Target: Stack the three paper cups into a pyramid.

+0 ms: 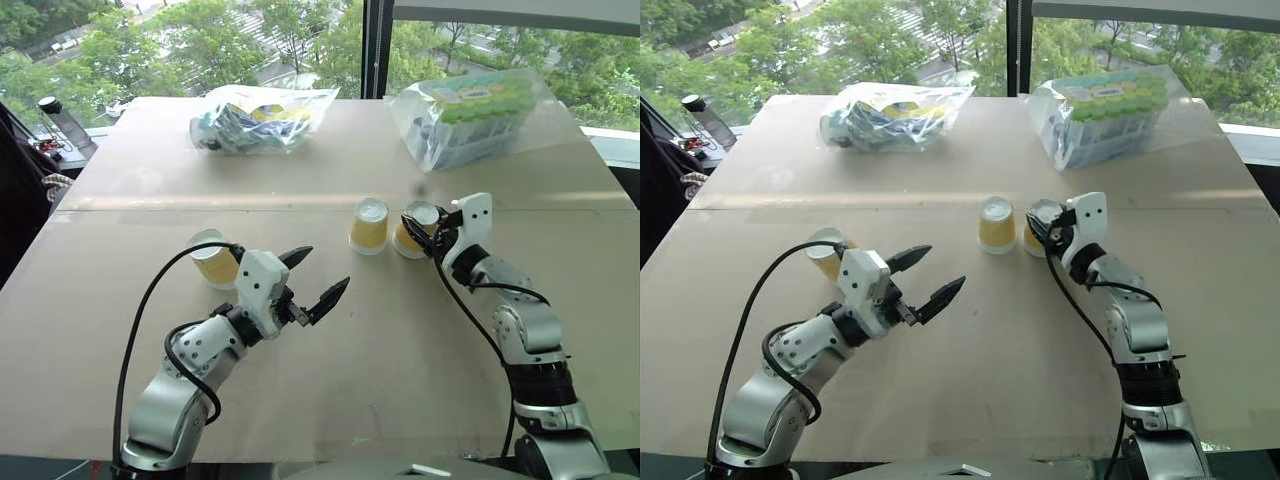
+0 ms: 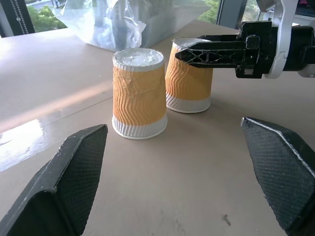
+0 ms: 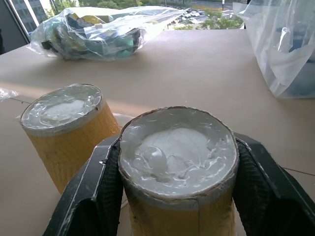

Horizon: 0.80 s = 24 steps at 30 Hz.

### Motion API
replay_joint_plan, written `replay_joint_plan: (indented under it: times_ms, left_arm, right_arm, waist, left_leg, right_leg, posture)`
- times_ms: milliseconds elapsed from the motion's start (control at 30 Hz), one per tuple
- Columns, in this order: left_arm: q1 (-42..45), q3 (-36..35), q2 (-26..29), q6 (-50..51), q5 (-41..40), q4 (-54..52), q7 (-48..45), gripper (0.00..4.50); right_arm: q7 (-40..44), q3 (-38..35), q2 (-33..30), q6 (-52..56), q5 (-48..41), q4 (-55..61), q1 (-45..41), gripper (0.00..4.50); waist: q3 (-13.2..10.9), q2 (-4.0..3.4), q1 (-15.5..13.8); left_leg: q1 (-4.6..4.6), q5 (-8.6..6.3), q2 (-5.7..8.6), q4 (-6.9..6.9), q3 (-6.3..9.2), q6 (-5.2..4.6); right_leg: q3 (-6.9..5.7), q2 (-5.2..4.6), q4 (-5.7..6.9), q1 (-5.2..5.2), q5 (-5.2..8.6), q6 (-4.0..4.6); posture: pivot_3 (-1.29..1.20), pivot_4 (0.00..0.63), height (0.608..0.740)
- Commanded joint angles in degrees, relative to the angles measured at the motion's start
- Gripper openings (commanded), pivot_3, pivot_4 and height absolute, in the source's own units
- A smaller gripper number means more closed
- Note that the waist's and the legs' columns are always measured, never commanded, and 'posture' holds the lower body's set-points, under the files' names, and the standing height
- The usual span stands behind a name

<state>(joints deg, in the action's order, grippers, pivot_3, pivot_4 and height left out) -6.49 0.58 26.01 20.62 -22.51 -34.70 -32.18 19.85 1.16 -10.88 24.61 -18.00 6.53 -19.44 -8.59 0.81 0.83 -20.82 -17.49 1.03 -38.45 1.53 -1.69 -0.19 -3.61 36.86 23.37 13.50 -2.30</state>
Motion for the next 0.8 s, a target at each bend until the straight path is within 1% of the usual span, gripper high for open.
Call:
replay_joint_plan:
  times_ms: [33,300,533,600,633,667,700,800]
  left_arm:
    - [0.1,0.1,-0.1,-0.6,0.1,-2.5,0.6,4.5]
    - [0.0,0.1,0.0,-0.8,0.2,-2.3,0.6,4.5]
    - [0.2,0.2,-0.2,-1.1,0.4,-2.0,0.7,4.5]
    - [0.3,0.2,-0.2,-1.1,0.3,-2.0,0.5,4.5]
    - [0.3,0.3,-0.1,-1.0,0.3,-2.0,0.5,4.5]
    - [0.2,0.3,0.0,-1.0,0.3,-2.0,0.3,4.5]
    - [0.1,0.4,0.1,-1.1,0.4,-2.0,0.1,4.5]
    - [-0.4,0.7,0.8,-1.6,1.0,-2.2,-0.7,4.5]
  right_arm:
    - [1.3,1.3,0.8,0.7,-0.2,-0.9,-1.5,2.22]
    - [2.6,3.6,0.9,3.5,0.1,-0.2,-2.5,2.22]
    - [3.1,4.4,-0.1,2.8,1.8,0.1,-1.7,2.22]
    - [3.2,4.3,0.0,2.6,1.8,0.2,-1.6,3.26]
    - [3.3,4.2,-0.1,2.6,1.8,0.2,-1.5,3.52]
    - [3.4,4.2,-0.2,2.6,1.8,0.4,-1.3,4.09]
    - [3.6,4.2,-0.3,2.6,1.8,0.6,-1.1,4.42]
    - [4.0,4.0,-1.0,2.5,1.8,1.2,-0.4,4.47]
  waist:
    - [0.0,0.0,0.0]
    - [0.0,0.0,0.0]
    - [0.0,0.0,0.0]
    - [0.0,0.01,0.0]
    - [0.0,0.01,0.0]
    - [0.0,0.0,0.0]
    - [0.0,0.0,0.0]
    - [0.0,0.0,0.0]
  left_leg:
    - [0.0,-0.01,-0.01,0.0,0.0,-0.01]
    - [-0.01,-0.01,0.0,0.0,-0.01,-0.02]
    - [-0.01,-0.02,0.0,0.01,0.01,-0.03]
    - [-0.01,-0.03,0.0,0.01,0.01,-0.04]
    - [-0.01,-0.03,0.0,0.01,0.01,-0.04]
    - [-0.02,-0.03,0.0,0.01,0.01,-0.04]
    - [-0.04,-0.02,0.0,0.01,0.01,-0.02]
    - [-0.06,-0.01,0.0,0.02,0.0,-0.01]
  right_leg:
    - [-0.01,0.01,0.01,0.0,0.0,0.0]
    - [-0.01,0.02,-0.01,0.0,0.0,0.0]
    - [-0.02,0.0,-0.01,0.0,0.0,0.0]
    - [-0.02,0.01,-0.01,0.0,0.0,0.01]
    - [-0.02,0.01,-0.01,0.0,0.0,0.0]
    - [-0.02,0.01,-0.01,0.01,0.0,0.01]
    - [-0.02,0.0,-0.01,0.02,0.0,0.01]
    - [-0.02,0.0,-0.03,0.04,0.0,0.0]
  posture:
    - [0.0,0.15,0.74]
    - [0.0,0.15,0.74]
    - [0.0,0.15,0.74]
    - [0.0,0.15,0.74]
    - [0.0,0.15,0.74]
    - [0.0,0.15,0.74]
    - [0.0,0.15,0.74]
    - [0.0,0.15,0.74]
